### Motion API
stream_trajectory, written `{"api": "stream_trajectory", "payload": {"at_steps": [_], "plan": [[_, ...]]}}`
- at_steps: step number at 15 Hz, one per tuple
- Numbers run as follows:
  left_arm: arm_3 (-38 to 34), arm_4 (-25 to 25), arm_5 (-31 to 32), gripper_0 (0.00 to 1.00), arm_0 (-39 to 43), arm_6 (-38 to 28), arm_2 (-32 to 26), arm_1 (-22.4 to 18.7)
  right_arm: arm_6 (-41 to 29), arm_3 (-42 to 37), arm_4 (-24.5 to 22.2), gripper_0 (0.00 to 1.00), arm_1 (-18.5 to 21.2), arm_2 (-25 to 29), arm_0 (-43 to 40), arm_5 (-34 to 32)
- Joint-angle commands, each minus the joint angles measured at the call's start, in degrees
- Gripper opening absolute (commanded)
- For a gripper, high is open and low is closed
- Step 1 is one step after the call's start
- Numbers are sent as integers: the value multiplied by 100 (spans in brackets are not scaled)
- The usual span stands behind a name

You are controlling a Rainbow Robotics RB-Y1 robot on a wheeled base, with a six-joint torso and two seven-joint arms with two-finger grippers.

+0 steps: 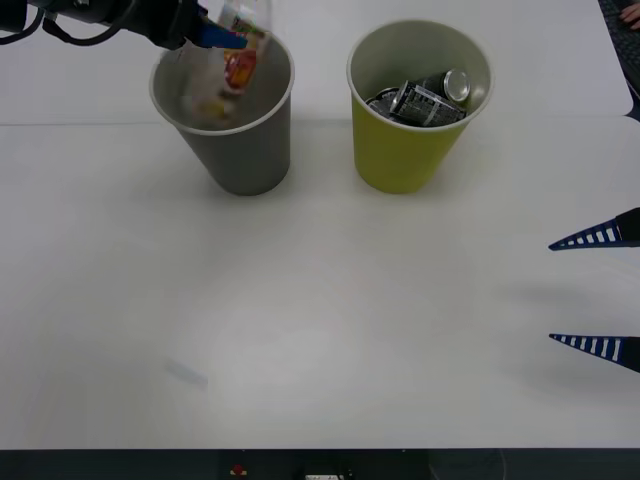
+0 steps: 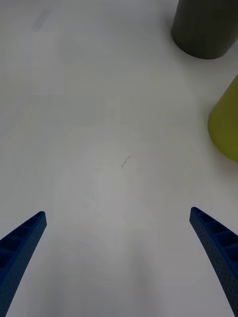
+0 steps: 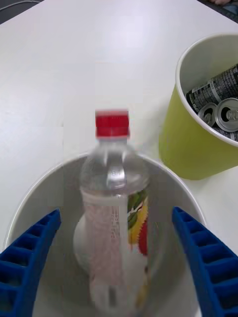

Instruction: Put the can into the green bin and the plastic bottle into the gray bin

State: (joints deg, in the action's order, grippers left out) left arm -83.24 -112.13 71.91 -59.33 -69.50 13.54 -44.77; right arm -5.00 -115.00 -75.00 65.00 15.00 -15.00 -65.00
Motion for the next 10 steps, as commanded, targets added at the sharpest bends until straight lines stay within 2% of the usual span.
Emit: {"api": "stream_trajectory", "payload": {"at_steps": [1, 4, 7, 10], "plan": [[1, 130, -28, 100, 9, 332, -9, -23, 0, 0, 0, 100, 0, 0, 0, 0], [-122, 508, -45, 100, 229, 464, -123, -242, 0, 0, 0, 100, 0, 0, 0, 0], [-605, 869, -54, 100, 809, 631, -501, -585, 0, 0, 0, 100, 0, 0, 0, 0], [-886, 1545, -63, 100, 1530, 1404, -1046, -910, 0, 0, 0, 100, 0, 0, 0, 0]]}}
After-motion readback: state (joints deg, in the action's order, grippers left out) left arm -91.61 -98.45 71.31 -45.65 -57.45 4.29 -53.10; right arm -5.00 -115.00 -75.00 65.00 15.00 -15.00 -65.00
